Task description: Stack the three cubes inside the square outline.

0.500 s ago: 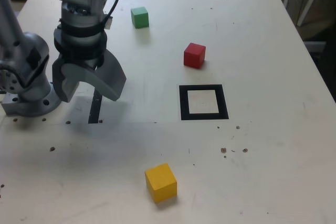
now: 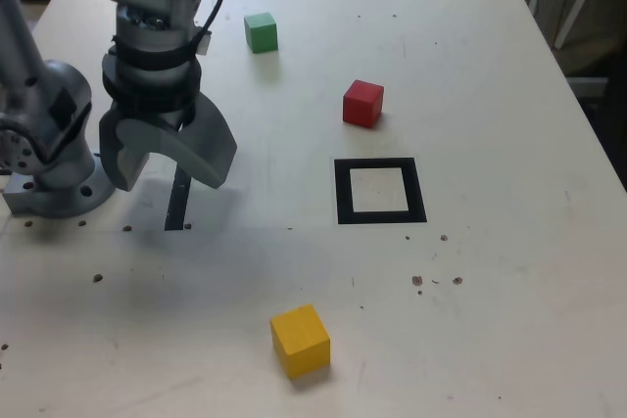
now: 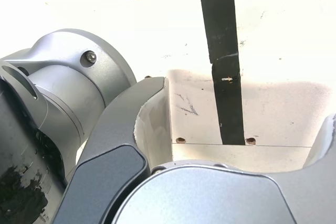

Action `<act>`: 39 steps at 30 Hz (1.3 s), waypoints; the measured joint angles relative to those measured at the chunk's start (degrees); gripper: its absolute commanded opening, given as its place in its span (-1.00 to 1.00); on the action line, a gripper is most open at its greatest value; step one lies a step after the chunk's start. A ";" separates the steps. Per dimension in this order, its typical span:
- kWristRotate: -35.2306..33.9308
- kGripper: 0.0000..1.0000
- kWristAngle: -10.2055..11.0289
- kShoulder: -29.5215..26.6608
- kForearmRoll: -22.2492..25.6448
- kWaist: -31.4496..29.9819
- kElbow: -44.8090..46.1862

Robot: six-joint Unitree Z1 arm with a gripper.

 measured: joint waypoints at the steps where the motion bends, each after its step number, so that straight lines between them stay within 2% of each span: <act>1: 0.00 1.00 0.05 0.08 -0.03 0.00 0.00; 4: 0.00 1.00 0.29 0.26 -0.07 0.00 -0.05; 7: 0.44 1.00 1.44 0.57 -0.06 0.76 -0.59; 10: 2.60 1.00 2.61 1.16 0.17 3.35 -1.08; 15: 7.47 1.00 3.32 1.25 0.61 7.99 -2.28; 24: 10.34 1.00 4.76 1.65 4.04 8.86 -8.09; 31: 14.35 1.00 7.18 6.13 6.90 10.86 -16.64; 39: 21.61 1.00 9.07 9.95 9.86 16.88 -26.16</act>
